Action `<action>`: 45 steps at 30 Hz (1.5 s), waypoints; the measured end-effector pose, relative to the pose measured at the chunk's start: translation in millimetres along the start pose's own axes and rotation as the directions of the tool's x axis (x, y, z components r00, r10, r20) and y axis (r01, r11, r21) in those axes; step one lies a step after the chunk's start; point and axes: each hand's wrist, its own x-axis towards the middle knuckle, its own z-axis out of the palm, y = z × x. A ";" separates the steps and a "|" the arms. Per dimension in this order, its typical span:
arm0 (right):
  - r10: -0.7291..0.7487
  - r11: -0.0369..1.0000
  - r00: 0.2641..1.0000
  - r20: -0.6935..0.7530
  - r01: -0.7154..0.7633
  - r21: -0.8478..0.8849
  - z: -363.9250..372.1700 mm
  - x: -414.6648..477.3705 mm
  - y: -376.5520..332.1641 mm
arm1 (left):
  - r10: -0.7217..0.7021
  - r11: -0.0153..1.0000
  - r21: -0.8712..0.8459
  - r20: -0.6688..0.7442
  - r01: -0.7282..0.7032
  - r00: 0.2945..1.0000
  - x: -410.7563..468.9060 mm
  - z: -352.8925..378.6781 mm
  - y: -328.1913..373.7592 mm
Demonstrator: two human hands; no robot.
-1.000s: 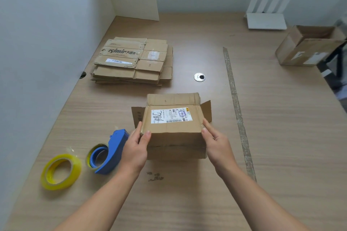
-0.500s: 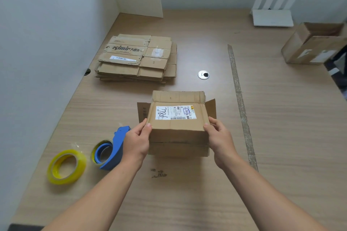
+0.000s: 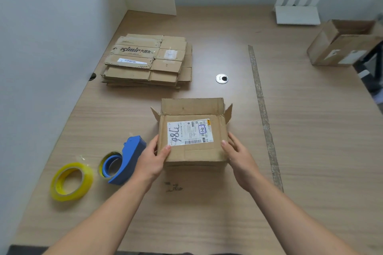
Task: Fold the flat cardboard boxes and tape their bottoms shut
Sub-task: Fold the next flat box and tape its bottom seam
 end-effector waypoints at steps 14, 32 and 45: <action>-0.788 0.516 0.615 0.002 0.663 -0.542 6.5 -36.6 -67.9 | -0.230 0.852 -0.439 0.176 0.285 0.957 17.8 -26.7 43.4; -0.444 0.896 0.862 -0.246 0.429 -0.115 1.5 -7.7 -114.8 | 0.414 0.896 -0.122 -0.115 -0.426 0.903 -37.4 -7.0 95.7; 0.031 0.934 0.975 -0.220 0.051 0.355 16.2 -5.1 -79.1 | 0.791 0.611 0.373 -0.324 -0.698 0.520 -37.5 8.8 134.4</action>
